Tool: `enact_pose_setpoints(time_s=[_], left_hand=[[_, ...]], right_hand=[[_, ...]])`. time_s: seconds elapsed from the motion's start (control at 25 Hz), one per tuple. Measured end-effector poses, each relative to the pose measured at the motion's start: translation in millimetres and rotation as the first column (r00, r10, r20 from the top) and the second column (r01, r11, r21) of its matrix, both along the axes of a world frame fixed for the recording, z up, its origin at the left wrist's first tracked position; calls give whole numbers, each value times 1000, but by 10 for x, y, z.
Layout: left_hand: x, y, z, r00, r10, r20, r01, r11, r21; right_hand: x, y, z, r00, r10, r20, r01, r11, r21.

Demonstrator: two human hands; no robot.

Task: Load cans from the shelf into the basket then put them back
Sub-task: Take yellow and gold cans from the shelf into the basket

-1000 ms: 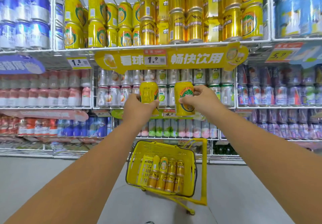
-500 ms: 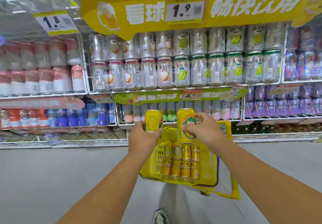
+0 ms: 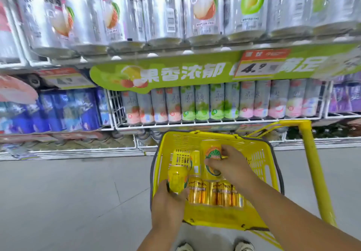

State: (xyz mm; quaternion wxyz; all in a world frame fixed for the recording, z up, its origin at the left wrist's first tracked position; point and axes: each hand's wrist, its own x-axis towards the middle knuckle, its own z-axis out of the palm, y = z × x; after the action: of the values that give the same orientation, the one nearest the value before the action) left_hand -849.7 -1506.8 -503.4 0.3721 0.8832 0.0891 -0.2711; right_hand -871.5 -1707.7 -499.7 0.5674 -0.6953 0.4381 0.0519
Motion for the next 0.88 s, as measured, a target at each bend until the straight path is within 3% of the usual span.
enact_pose_setpoints(time_s=[0.32, 0.88], left_hand=[[57, -21, -1010, 997, 31, -73, -28, 999, 34], [313, -61, -1954, 961, 58, -270, -1, 978, 207]], right_hand=[[216, 160, -1071, 996, 46, -80, -40, 996, 75], [951, 486, -2117, 980, 84, -182, -101, 991, -84]])
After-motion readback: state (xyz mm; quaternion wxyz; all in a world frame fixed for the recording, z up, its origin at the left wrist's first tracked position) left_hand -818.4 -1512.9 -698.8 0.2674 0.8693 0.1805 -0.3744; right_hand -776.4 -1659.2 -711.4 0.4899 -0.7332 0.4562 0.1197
